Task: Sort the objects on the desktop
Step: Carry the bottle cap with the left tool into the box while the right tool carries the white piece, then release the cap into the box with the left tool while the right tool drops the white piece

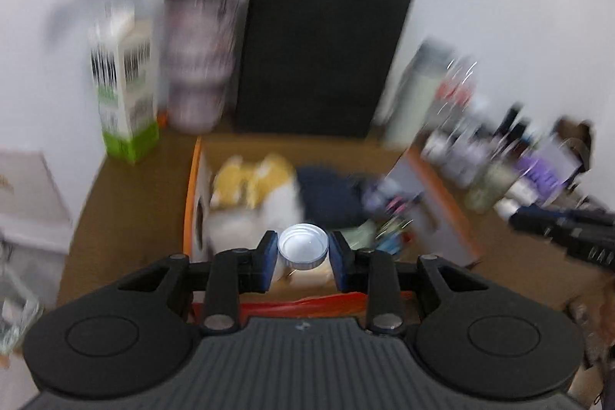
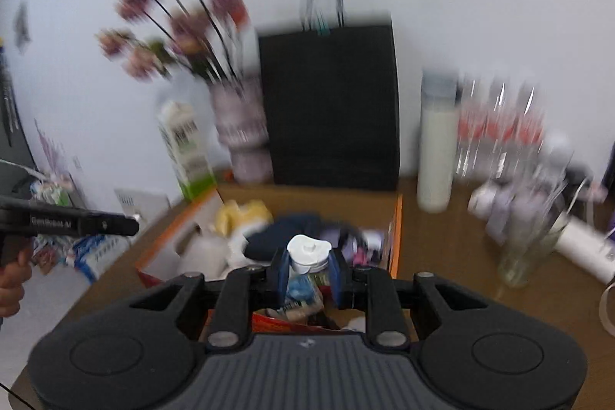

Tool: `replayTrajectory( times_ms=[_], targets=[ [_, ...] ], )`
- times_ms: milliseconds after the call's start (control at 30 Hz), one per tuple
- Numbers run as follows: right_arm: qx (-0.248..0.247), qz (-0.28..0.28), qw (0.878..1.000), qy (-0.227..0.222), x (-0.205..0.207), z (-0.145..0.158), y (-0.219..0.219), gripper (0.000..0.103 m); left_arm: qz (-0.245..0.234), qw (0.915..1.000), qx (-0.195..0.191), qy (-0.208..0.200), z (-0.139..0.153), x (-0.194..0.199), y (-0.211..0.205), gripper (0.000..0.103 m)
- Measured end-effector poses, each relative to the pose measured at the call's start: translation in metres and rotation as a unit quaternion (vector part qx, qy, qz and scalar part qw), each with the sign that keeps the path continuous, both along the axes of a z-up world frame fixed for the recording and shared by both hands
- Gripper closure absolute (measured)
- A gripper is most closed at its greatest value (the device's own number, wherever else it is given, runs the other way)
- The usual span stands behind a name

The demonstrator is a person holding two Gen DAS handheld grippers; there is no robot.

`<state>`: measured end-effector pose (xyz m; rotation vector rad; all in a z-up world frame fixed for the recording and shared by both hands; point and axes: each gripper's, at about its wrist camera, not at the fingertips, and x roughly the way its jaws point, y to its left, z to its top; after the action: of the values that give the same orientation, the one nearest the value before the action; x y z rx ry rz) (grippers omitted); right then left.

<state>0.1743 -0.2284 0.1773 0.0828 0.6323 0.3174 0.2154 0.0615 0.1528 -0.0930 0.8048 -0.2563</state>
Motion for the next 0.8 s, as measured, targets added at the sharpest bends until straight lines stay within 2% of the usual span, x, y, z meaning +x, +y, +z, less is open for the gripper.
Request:
replayTrajectory(
  times_ms=[67,133,267,367,400,433,467,533,600,667,700,767,800],
  targets=[
    [-0.005,-0.008,0.999,0.048,0.033,-0.017,-0.001,0.083,0.010,0.9992,0.009,0.038,-0.020,0.020,0.003,0.074],
    [-0.014,-0.016,0.996,0.090,0.061,-0.035,-0.001,0.083,0.007,0.9982,0.017,0.058,-0.035,0.029,0.003,0.074],
    [-0.023,-0.025,0.989,0.141,0.091,-0.066,-0.002,0.082,0.009,0.9954,0.039,0.087,-0.056,0.043,0.003,0.074],
    [-0.035,-0.028,0.987,0.157,0.104,-0.078,0.003,0.082,0.012,0.9934,0.045,0.105,-0.063,0.051,0.008,0.072],
    [-0.042,-0.029,0.986,0.159,0.107,-0.081,0.005,0.082,0.010,0.9925,0.042,0.114,-0.066,0.054,0.009,0.069],
    [-0.049,-0.033,0.985,0.161,0.111,-0.083,0.006,0.082,0.007,0.9917,0.039,0.123,-0.067,0.056,0.010,0.058],
    [-0.056,-0.038,0.984,0.163,0.113,-0.085,0.006,0.082,0.008,0.9913,0.042,0.125,-0.067,0.057,0.010,0.053],
    [-0.057,-0.040,0.984,0.162,0.117,-0.086,0.006,0.074,0.014,0.9918,0.050,0.117,-0.063,0.057,0.009,0.050],
    [-0.049,-0.044,0.985,0.160,0.118,-0.084,0.005,0.068,0.018,0.9923,0.041,0.115,-0.058,0.060,0.011,0.043],
    [-0.052,-0.042,0.985,0.156,0.117,-0.080,0.007,0.066,0.029,0.9926,0.041,0.111,-0.050,0.062,0.012,0.028],
    [-0.056,-0.039,0.985,0.155,0.116,-0.077,0.009,0.063,0.034,0.9927,0.041,0.108,-0.046,0.063,0.011,0.024],
    [-0.063,-0.037,0.986,0.150,0.113,-0.070,0.013,0.058,0.047,0.9930,0.034,0.103,-0.038,0.064,0.010,0.006],
    [-0.065,-0.038,0.986,0.146,0.110,-0.065,0.015,0.053,0.057,0.9930,0.036,0.097,-0.035,0.063,0.009,0.004]
  ],
)
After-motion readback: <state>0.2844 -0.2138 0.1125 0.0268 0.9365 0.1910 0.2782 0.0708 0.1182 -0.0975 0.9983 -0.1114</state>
